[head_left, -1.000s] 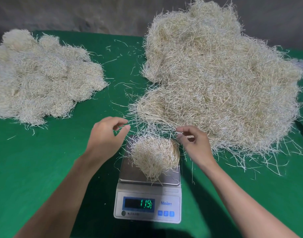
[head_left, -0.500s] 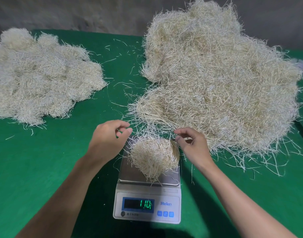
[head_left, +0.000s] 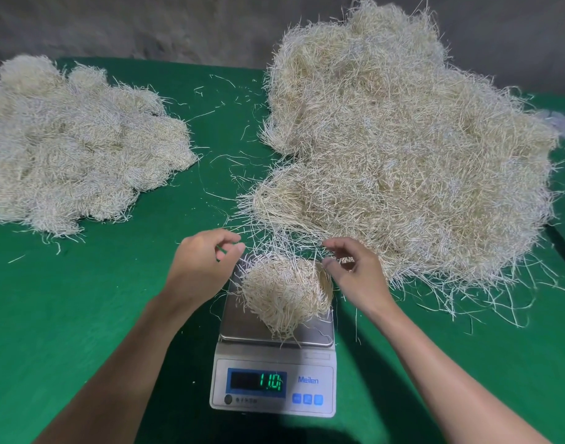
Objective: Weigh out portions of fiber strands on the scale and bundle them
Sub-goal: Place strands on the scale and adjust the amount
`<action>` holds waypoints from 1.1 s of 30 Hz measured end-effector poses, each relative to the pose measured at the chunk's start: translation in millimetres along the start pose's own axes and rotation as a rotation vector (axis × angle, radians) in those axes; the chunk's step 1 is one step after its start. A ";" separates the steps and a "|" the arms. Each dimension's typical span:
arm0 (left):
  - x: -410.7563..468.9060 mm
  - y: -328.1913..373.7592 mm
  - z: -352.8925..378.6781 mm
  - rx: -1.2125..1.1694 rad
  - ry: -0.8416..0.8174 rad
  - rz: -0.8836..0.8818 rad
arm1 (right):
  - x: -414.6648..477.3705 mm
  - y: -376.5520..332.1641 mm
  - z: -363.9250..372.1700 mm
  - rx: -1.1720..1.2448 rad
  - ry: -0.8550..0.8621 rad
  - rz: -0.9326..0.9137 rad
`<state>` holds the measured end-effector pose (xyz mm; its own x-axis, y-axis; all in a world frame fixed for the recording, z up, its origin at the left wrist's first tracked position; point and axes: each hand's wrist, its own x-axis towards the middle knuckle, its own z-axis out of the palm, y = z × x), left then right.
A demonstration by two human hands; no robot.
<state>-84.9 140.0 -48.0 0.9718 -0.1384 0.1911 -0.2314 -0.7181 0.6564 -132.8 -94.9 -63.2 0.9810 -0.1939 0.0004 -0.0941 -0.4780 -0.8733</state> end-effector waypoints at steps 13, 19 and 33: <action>-20.0 -30.9 45.1 -0.347 -0.240 -0.519 | -14.4 22.5 69.5 -0.651 -0.310 -0.140; -17.4 -23.5 54.9 -0.628 -0.162 -0.823 | -4.1 2.6 72.9 -0.427 -0.172 -0.225; 66.5 76.7 35.3 -1.427 -0.169 -0.807 | 11.6 -68.0 39.8 -0.032 0.020 -0.584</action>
<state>-36.5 51.7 -10.7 0.8266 -0.2009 -0.5258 0.5451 0.5186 0.6588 -108.3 -30.6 -23.3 0.8687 0.0930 0.4866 0.4556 -0.5359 -0.7108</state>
